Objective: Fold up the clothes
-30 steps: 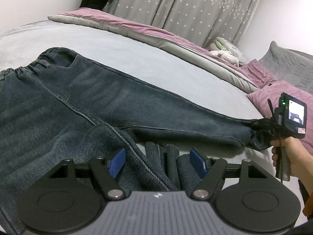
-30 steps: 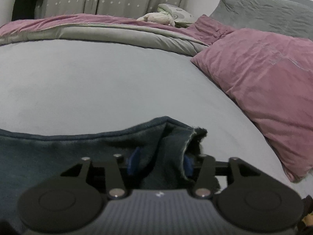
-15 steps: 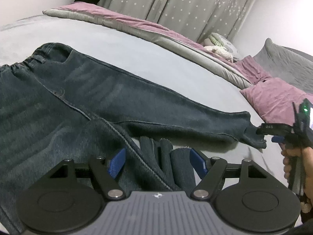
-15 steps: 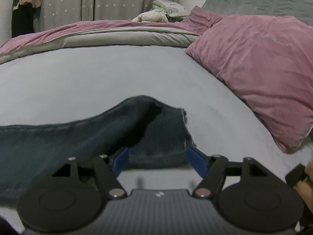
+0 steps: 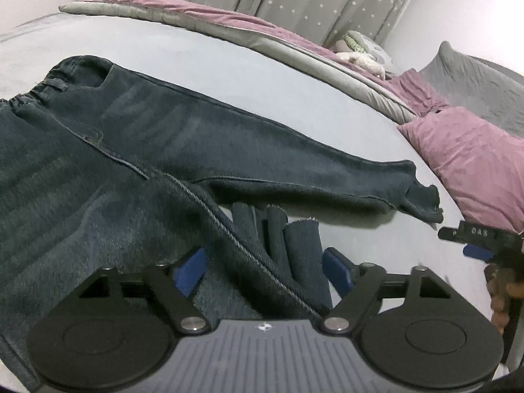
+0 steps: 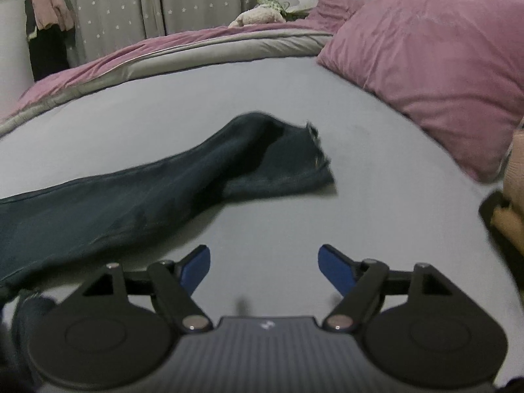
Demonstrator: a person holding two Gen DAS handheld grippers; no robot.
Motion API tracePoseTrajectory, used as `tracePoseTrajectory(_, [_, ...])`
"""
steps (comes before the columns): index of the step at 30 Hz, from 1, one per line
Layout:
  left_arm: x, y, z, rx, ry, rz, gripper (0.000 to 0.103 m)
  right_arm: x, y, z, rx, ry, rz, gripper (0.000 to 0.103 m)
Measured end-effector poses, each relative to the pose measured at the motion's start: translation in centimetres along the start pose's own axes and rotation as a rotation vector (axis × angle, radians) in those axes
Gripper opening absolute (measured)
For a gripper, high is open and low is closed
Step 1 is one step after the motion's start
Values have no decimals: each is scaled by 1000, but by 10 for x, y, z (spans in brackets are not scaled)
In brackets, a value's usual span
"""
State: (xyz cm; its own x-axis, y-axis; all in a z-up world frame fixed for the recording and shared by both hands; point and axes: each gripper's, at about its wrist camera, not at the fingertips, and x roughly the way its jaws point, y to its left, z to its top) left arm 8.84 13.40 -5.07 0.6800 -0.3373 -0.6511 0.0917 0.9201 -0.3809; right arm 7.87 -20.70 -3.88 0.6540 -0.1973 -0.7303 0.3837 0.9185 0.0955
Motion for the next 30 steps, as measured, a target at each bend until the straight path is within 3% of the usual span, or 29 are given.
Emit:
tracePoseTrajectory(7, [-1, 0, -3, 44, 30, 30, 96, -14, 9, -35, 61, 63, 92, 78])
tracePoseTrajectory(17, [-3, 10, -6, 31, 55, 40, 96, -37, 43, -67, 21, 116, 255, 81])
tracePoseTrajectory(30, [-22, 35, -7, -17, 32, 45, 96, -36, 86, -80, -22, 216, 450, 81])
